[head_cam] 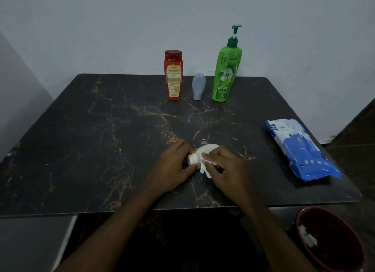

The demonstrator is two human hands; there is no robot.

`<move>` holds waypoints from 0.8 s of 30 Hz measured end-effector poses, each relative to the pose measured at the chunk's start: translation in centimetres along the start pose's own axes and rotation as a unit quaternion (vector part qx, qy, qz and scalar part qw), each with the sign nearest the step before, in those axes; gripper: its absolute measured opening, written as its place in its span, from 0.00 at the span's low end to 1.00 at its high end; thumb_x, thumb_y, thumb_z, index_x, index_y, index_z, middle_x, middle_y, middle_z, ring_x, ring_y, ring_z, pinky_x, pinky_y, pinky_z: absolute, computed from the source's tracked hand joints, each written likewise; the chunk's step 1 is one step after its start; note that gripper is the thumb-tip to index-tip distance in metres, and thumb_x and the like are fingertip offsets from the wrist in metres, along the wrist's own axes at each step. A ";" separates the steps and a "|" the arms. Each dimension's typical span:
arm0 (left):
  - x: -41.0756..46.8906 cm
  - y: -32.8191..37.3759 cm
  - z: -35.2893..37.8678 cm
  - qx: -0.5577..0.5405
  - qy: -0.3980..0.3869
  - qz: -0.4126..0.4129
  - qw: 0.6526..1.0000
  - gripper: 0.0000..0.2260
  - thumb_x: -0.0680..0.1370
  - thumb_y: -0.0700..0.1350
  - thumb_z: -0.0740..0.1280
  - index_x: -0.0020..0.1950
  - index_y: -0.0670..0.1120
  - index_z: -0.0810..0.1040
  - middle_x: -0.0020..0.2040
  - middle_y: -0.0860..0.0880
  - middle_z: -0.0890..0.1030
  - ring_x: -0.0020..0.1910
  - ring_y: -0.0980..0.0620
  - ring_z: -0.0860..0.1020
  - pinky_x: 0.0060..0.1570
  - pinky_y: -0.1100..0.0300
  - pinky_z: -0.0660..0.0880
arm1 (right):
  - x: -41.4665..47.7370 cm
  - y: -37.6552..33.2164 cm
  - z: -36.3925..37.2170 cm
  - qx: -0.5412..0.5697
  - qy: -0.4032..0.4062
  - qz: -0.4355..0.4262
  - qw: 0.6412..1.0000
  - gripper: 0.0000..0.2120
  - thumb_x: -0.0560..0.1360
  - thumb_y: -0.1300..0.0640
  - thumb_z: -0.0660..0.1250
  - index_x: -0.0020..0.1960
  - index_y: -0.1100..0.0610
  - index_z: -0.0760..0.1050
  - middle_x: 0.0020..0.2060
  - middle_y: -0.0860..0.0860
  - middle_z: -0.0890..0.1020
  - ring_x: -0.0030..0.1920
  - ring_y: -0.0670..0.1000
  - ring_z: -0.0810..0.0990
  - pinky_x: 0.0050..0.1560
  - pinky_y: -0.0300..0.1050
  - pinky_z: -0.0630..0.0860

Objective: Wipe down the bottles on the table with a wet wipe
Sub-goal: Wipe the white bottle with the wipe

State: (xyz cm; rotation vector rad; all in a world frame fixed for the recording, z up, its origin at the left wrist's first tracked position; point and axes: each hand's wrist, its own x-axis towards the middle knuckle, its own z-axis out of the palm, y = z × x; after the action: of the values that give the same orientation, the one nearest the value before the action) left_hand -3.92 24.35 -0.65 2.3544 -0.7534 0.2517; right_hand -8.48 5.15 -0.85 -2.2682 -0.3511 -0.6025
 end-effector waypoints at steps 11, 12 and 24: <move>-0.1 0.6 -0.1 -0.001 0.013 0.012 1.000 0.14 0.74 0.44 0.76 0.53 0.48 0.74 0.51 0.59 0.68 0.45 0.64 0.71 0.44 0.74 0.66 | 0.5 -0.3 0.2 -0.018 0.017 -0.040 0.999 0.09 0.74 0.65 0.71 0.54 0.59 0.83 0.44 0.50 0.80 0.45 0.44 0.77 0.48 0.28 0.69; -0.2 0.6 -0.2 -0.003 0.015 0.013 1.000 0.14 0.74 0.43 0.76 0.53 0.48 0.74 0.51 0.59 0.68 0.45 0.64 0.70 0.44 0.74 0.66 | 0.6 -0.1 0.1 -0.023 0.023 -0.031 0.999 0.09 0.74 0.64 0.71 0.54 0.58 0.83 0.44 0.50 0.80 0.45 0.44 0.77 0.48 0.27 0.68; -0.3 0.9 -0.1 -0.013 0.018 0.029 0.999 0.12 0.74 0.41 0.75 0.53 0.45 0.74 0.52 0.54 0.72 0.46 0.57 0.72 0.45 0.62 0.72 | 0.4 0.0 0.0 -0.036 0.006 -0.048 0.998 0.10 0.78 0.63 0.66 0.58 0.57 0.81 0.49 0.51 0.79 0.48 0.42 0.75 0.49 0.32 0.72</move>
State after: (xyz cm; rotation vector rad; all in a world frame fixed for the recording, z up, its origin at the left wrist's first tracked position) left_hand -4.66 24.00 -0.16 2.3004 -0.8029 0.3058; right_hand -8.09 5.18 -0.66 -2.3256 -0.4397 -0.6879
